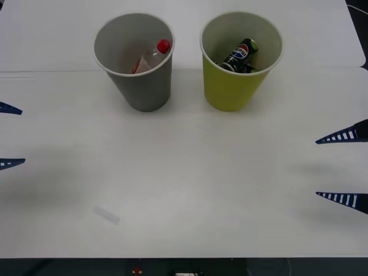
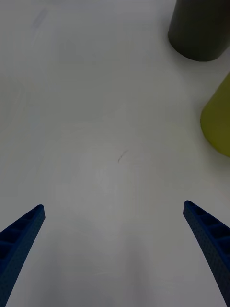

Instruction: Put the can into the green bin and the plastic bottle into the gray bin

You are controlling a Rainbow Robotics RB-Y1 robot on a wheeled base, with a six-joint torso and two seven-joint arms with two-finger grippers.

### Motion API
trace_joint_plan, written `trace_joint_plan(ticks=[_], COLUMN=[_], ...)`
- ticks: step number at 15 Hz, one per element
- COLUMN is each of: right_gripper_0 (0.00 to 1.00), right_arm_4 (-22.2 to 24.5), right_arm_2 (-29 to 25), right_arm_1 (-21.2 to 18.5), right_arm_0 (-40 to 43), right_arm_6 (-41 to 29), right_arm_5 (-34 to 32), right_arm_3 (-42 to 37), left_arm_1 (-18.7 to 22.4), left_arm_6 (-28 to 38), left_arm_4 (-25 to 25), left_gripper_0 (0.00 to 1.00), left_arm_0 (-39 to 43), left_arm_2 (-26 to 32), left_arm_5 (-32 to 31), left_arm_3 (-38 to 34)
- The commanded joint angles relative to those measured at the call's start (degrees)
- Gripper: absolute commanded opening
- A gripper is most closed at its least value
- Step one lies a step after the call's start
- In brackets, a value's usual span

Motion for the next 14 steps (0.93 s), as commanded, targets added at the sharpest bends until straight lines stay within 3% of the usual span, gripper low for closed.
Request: trace_joint_plan(ticks=[1, 7, 14], right_gripper_0=[1.00, 1.00, 1.00], right_arm_4=[0.00, 0.00, 0.00], right_arm_2=[0.00, 0.00, 0.00], right_arm_1=[0.00, 0.00, 0.00], right_arm_0=[0.00, 0.00, 0.00], right_arm_6=[0.00, 0.00, 0.00], right_arm_5=[0.00, 0.00, 0.00], right_arm_3=[0.00, 0.00, 0.00], left_arm_1=[0.82, 1.08, 1.17], left_arm_6=[-4.28, -6.92, -8.59], left_arm_4=[2.48, 4.24, 3.63], left_gripper_0=[1.00, 1.00, 1.00], left_arm_0=[7.27, 15.79, 15.79], left_arm_2=[0.88, 1.49, 1.49], left_arm_5=[2.91, 5.55, 5.55], left_arm_3=[-3.14, -8.32, -8.68])
